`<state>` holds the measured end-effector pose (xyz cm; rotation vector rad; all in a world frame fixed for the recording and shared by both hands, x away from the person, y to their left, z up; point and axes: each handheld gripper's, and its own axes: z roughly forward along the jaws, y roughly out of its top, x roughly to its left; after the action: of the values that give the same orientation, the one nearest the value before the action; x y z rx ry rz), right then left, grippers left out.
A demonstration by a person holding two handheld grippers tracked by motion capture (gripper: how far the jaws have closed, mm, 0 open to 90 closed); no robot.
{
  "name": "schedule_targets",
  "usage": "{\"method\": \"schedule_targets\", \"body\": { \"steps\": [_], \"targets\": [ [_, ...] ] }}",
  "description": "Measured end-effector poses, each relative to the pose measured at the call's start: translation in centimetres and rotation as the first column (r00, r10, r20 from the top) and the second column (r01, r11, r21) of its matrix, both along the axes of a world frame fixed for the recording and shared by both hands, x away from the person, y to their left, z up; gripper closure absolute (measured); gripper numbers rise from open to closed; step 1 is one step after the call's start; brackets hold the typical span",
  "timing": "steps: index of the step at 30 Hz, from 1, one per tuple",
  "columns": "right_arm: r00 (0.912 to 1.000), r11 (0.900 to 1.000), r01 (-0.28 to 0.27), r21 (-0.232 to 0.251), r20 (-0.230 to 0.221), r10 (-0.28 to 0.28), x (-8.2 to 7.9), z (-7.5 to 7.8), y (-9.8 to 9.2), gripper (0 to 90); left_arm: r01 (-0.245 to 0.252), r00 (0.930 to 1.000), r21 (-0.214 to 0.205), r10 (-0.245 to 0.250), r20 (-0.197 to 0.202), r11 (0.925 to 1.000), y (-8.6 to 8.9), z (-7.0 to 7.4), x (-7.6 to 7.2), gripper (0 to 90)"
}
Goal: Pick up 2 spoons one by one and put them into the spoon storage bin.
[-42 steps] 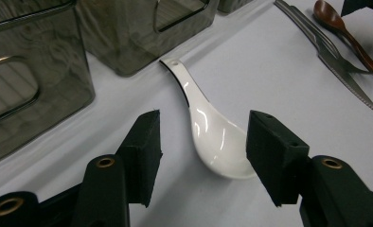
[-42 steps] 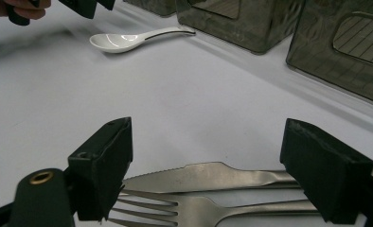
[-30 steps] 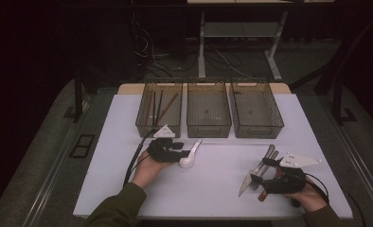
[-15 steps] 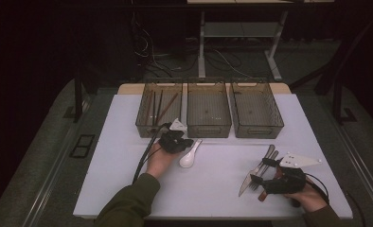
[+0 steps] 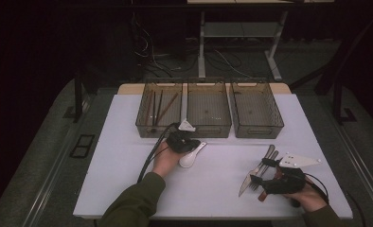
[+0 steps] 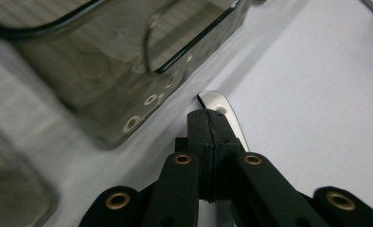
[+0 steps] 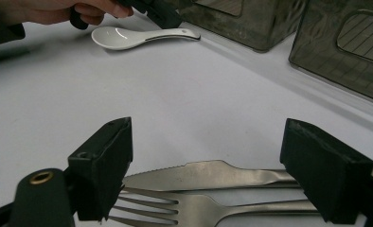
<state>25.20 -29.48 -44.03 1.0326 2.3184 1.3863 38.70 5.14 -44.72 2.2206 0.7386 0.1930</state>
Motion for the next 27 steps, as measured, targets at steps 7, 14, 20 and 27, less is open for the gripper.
{"method": "schedule_targets", "body": {
  "steps": [7, 14, 20, 27],
  "targets": [
    [1.0000, 1.0000, -0.001, -0.002, -0.001, 0.001, 0.0, 0.0, 0.0, 17.6, 0.075, 0.9971, -0.013, -0.075, -0.013, 0.9971, -1.4, 0.1, -0.5, 89.0],
    [1.0000, 1.0000, -0.002, -0.006, 0.002, 0.003, 0.0, 0.0, 0.0, 17.6, 0.082, 0.9965, -0.018, -0.082, -0.015, 0.9965, -1.2, 0.4, -0.6, 88.8],
    [1.0000, 1.0000, -0.004, -0.005, 0.006, 0.004, 0.0, 0.0, 0.0, 17.6, 0.065, 0.9978, -0.060, -0.065, -0.008, 0.9961, 0.7, 1.6, -1.1, 77.5],
    [1.0000, 1.0000, -0.005, -0.007, 0.007, 0.005, 0.0, 0.0, 0.0, 17.6, 0.052, 0.9985, -0.092, -0.053, -0.009, 0.9944, 3.3, 2.5, -2.6, 56.1]
  ]
}}
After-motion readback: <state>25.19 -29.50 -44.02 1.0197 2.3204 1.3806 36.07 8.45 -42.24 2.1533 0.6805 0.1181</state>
